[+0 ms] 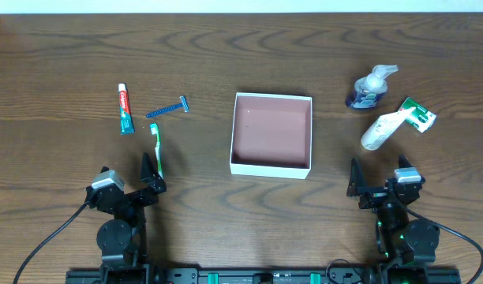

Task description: Pack container

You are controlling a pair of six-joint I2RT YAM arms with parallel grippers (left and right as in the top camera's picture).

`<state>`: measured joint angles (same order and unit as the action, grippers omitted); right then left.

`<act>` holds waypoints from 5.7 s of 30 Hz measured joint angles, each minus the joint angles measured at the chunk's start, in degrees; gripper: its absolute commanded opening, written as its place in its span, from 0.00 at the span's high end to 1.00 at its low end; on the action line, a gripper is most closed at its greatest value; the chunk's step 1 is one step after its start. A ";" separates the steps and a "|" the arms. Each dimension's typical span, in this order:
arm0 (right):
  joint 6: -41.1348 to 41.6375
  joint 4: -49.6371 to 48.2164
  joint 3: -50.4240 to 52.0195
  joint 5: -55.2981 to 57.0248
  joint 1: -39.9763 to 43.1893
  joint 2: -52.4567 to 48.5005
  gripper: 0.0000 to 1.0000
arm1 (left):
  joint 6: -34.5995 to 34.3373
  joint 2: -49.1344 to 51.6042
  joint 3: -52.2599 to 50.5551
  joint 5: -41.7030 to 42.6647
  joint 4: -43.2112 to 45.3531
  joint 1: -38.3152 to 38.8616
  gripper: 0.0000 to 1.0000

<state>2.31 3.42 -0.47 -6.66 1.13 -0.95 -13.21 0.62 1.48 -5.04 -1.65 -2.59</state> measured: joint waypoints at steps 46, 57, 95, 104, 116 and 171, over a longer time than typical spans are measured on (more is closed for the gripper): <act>0.00 0.00 0.00 0.00 0.00 0.00 0.01 | 0.00 0.00 0.00 0.00 0.00 0.00 0.02; 0.00 -0.02 0.00 0.00 0.00 0.00 0.01 | 0.00 0.00 0.00 0.00 0.00 0.00 0.02; 0.02 0.00 0.00 0.00 0.00 0.00 0.01 | 0.00 0.00 0.00 0.00 0.00 0.00 0.02; 0.00 0.00 0.00 0.00 0.00 0.00 0.01 | 0.00 0.00 0.00 0.00 0.00 0.00 0.02; 0.02 -1.92 0.02 -0.13 0.00 0.00 0.01 | 0.00 0.00 0.00 0.00 0.00 0.00 0.02; 39.85 52.92 -77.02 11.45 0.00 -77.05 0.12 | 0.00 0.00 0.04 0.17 -0.09 0.00 0.02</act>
<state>42.15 56.34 -77.49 4.80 1.13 -78.00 -13.21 0.62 1.52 -4.86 -1.74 -2.59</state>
